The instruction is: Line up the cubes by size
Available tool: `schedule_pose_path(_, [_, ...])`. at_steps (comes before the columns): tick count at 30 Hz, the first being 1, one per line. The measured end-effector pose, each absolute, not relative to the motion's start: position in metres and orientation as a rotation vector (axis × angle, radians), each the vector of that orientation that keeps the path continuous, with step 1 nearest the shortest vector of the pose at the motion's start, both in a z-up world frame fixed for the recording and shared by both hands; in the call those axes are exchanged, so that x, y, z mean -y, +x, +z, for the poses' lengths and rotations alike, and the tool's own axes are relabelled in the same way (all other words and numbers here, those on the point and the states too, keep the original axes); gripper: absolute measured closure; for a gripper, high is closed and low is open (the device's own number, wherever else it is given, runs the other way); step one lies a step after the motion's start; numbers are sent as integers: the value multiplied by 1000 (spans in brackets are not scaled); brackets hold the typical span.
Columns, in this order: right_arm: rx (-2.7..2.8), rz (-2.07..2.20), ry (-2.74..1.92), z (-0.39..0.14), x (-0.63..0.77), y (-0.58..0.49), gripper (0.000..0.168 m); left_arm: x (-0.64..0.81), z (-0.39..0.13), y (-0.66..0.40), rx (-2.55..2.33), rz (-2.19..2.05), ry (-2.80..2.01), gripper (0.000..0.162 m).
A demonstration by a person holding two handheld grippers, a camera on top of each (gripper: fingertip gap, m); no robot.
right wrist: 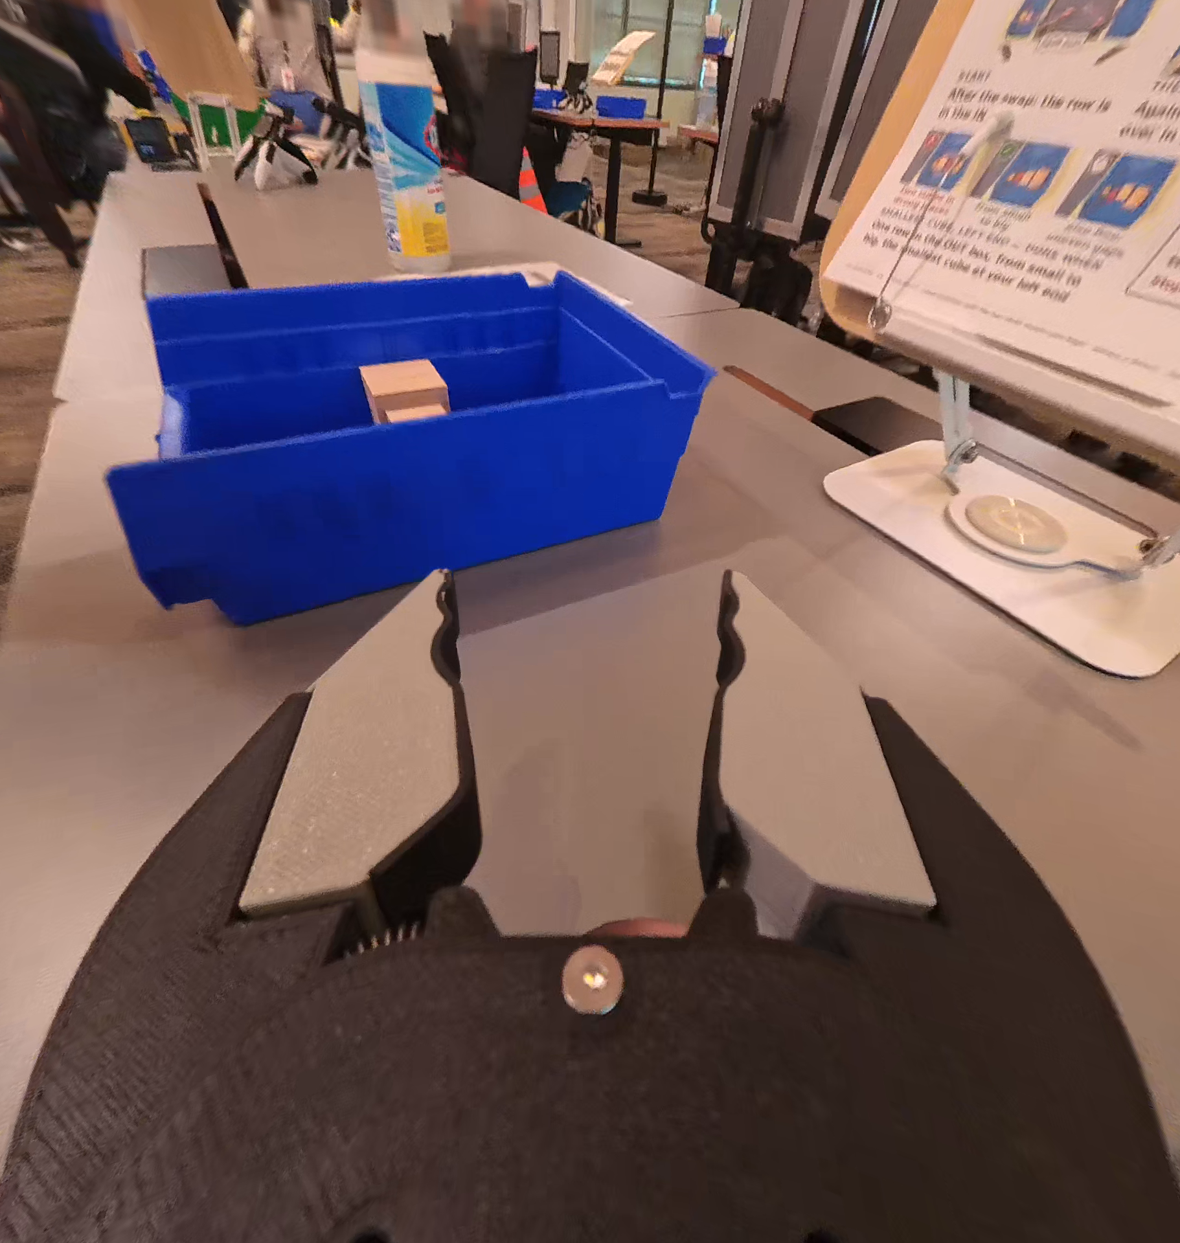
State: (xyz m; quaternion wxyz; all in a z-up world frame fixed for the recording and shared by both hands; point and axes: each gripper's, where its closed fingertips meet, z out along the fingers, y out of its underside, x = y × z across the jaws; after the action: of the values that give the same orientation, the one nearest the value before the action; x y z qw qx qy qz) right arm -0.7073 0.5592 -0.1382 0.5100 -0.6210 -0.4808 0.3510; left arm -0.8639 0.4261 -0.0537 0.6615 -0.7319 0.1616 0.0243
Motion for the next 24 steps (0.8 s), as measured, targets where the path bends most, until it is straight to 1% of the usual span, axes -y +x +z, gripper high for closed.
schedule_pose_path(3, [1148, 762, -1553, -163, -569, -705, 92, -430, -42, -872, -293, 29, -1590, 114])
schedule_pose_path(5, [1163, 689, -1576, -177, -575, -701, 91, -435, -36, -875, -227, -1, -1535, 119])
schedule_pose_path(6, [1150, 622, -1580, -180, -583, -697, 91, -439, -34, -875, -203, -13, -1530, 123])
schedule_pose_path(9, [1019, 403, -1625, -182, -617, -676, 91, -445, -34, -869, -194, 8, -1546, 122])
schedule_pose_path(12, [847, 302, -1730, -186, -642, -645, 92, -443, -40, -858, -256, 56, -1563, 122])
schedule_pose_path(13, [789, 300, -1762, -187, -647, -635, 94, -443, -43, -856, -271, 67, -1576, 122])
schedule_pose_path(15, [725, 263, -1801, -188, -653, -615, 106, -441, -46, -854, -285, 85, -1587, 121])
schedule_pose_path(18, [684, 282, -1801, -182, -651, -598, 104, -436, -42, -855, -274, 98, -1581, 121])
schedule_pose_path(21, [739, 329, -1802, -186, -638, -604, 99, -428, -36, -850, -279, 72, -1561, 120])
schedule_pose_path(24, [838, 404, -1740, -183, -621, -625, 97, -427, -36, -850, -267, 57, -1560, 120])
